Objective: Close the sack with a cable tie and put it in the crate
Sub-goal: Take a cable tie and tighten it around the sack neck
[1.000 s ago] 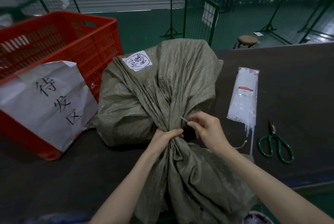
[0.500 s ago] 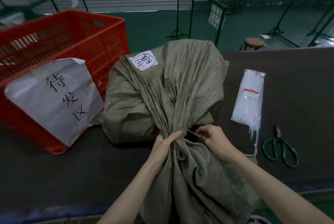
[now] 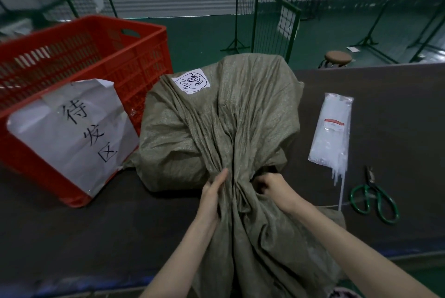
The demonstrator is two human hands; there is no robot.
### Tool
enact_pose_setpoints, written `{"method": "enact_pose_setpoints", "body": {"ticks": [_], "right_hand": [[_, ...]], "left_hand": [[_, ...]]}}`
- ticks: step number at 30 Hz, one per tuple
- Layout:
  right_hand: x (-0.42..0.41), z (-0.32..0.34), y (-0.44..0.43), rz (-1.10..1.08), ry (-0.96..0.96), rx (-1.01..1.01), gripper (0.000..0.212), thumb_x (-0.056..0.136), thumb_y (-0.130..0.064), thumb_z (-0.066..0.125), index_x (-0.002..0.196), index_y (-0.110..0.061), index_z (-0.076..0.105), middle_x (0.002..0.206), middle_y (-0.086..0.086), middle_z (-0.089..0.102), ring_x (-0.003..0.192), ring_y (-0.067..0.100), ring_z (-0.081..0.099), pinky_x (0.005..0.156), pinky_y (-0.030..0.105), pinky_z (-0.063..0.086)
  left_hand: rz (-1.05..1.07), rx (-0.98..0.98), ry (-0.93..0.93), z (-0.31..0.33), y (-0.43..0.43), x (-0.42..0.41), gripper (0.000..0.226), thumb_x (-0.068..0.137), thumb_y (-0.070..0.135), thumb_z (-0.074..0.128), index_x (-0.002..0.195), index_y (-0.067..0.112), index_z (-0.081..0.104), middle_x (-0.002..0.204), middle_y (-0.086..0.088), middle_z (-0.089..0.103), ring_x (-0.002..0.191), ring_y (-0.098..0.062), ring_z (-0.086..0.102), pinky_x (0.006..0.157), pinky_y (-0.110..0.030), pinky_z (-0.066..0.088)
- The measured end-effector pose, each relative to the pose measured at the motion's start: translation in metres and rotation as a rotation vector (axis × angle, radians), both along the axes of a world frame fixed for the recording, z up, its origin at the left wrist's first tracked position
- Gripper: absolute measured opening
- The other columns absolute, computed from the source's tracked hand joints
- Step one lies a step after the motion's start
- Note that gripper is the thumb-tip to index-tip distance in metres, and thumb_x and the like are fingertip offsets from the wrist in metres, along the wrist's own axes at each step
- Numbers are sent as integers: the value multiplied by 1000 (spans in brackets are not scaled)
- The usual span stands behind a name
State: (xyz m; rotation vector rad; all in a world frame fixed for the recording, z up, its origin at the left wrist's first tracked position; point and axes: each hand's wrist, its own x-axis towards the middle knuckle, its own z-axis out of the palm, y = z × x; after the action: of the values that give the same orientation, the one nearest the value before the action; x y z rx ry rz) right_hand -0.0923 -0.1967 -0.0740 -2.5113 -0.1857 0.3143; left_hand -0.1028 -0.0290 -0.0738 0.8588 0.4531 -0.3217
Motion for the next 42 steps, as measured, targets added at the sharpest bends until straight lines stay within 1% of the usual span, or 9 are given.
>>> {"method": "enact_pose_setpoints", "body": {"ticks": [4,10,16,21,26,30,34,38,42], "right_hand": [[3,-3,6,47,-77,95,23,76,5,56,91,0,72,99,15,71,98,25,64,77,31,46],[8,-9,17,-26,-172,199,13,76,0,64,85,7,70,96,16,72,98,22,65,77,40,51],[8,-7,21,-41,-221,244,22,75,-12,58,56,-1,60,75,6,68,79,13,60,55,33,36],[8,0,18,-39,-191,251,29,79,0,61,56,-12,49,69,1,57,74,9,51,57,30,30],[14,10,-1,-107,-155,225,9,80,-2,65,76,4,71,85,6,72,75,-1,54,57,21,40],[22,18,-23,-194,-171,146,10,79,-10,67,70,-7,69,67,10,68,66,11,55,59,33,38],[29,30,-40,-302,-222,174,15,76,-19,75,63,-12,69,52,4,58,46,2,47,44,14,33],[38,37,-53,-425,-229,197,25,73,-18,77,58,-21,57,50,-5,54,51,8,46,51,19,33],[45,43,-58,-588,-190,453,24,71,-14,77,56,-18,59,55,3,58,56,15,51,59,28,39]], "left_hand": [[124,-43,97,-7,9,7,69,85,63,42,119,6,58,119,-21,63,113,-33,59,106,-48,40],[-153,311,182,-5,14,3,30,89,17,61,110,-5,65,100,-21,72,96,-32,67,89,-43,54],[-248,470,50,-1,19,4,16,90,3,57,99,-7,66,72,-6,72,58,-9,68,52,-18,51],[-135,653,-156,3,21,3,17,87,0,60,80,11,71,79,-4,72,76,-15,65,66,-20,54],[93,850,-233,-6,40,9,22,92,13,55,78,15,72,80,-5,73,80,-20,65,77,-36,50],[287,761,-244,8,55,20,27,95,15,52,72,11,67,71,-9,68,62,-13,64,61,-28,52],[403,732,-290,25,71,35,27,97,14,48,76,7,63,63,-7,64,50,-5,62,51,-21,50],[490,564,-304,47,75,47,27,99,12,44,76,7,59,58,-3,67,48,-5,63,52,-18,51],[492,326,-282,63,76,63,23,99,12,44,79,10,55,54,4,68,52,-5,64,62,-20,51]]}}
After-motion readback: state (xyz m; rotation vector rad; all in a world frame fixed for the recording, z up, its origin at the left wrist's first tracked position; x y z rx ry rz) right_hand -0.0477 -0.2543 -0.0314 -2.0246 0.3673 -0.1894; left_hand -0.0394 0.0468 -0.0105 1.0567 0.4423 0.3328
